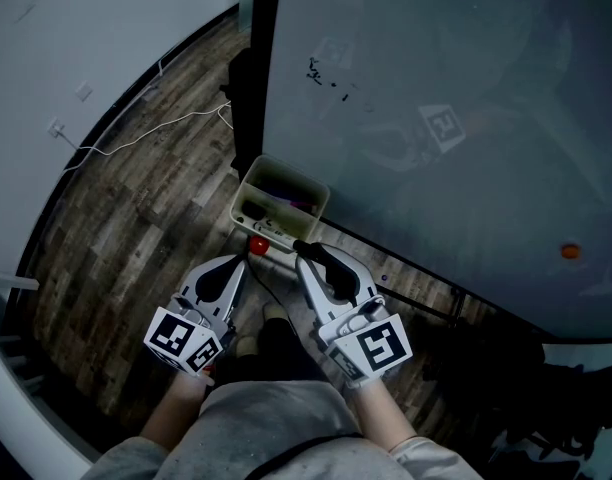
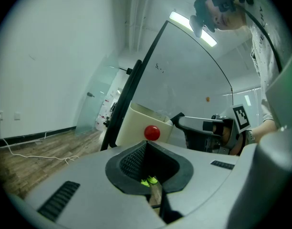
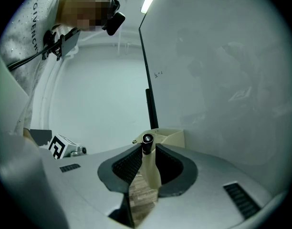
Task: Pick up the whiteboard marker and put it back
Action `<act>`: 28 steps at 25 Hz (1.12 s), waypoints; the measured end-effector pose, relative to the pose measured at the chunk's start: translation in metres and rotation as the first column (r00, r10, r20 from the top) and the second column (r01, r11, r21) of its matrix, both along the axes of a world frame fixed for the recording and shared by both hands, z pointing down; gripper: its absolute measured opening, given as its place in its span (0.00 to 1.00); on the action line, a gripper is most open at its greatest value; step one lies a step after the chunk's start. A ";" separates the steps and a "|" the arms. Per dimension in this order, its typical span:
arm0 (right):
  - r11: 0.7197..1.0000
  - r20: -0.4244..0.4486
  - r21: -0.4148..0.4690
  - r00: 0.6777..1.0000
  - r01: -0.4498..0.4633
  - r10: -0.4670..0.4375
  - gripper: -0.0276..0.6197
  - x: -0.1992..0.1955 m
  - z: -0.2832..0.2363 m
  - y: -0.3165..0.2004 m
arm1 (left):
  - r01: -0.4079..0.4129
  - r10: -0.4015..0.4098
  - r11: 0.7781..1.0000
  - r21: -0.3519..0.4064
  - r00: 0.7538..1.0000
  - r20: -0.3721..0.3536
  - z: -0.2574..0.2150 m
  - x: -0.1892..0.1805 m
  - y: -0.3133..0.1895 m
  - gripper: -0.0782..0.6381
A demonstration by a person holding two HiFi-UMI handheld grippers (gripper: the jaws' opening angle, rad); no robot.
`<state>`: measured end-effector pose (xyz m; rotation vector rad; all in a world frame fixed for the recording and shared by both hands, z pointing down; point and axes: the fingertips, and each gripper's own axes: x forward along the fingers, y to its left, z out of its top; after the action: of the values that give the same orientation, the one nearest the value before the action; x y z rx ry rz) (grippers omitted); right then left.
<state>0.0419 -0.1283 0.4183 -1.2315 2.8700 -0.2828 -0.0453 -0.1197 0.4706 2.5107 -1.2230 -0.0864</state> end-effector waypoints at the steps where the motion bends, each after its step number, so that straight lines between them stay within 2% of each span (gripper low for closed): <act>1: 1.000 -0.005 -0.004 1.000 -0.003 0.003 0.17 0.001 0.002 0.001 | -0.001 0.001 1.000 0.000 1.000 0.000 0.000 0.000 0.000 0.13; 17: 0.999 0.001 -0.002 0.999 -0.053 0.053 0.17 0.013 -0.002 0.019 | -0.045 0.045 0.999 0.015 0.999 -0.010 -0.009 0.012 0.015 0.13; 24: 0.999 -0.023 -0.016 0.999 -0.033 0.033 0.14 0.011 0.000 0.036 | -0.061 0.061 0.998 0.031 0.998 -0.012 -0.015 0.016 0.024 0.13; 28: 1.000 0.024 0.016 1.000 -0.007 0.007 0.11 0.003 -0.013 0.043 | -0.060 0.061 0.997 0.044 0.998 -0.015 -0.021 0.015 0.029 0.13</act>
<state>0.0448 -0.0852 0.4049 -1.2262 2.8413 -0.2719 -0.0302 -0.0908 0.4494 2.5771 -1.1500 -0.1191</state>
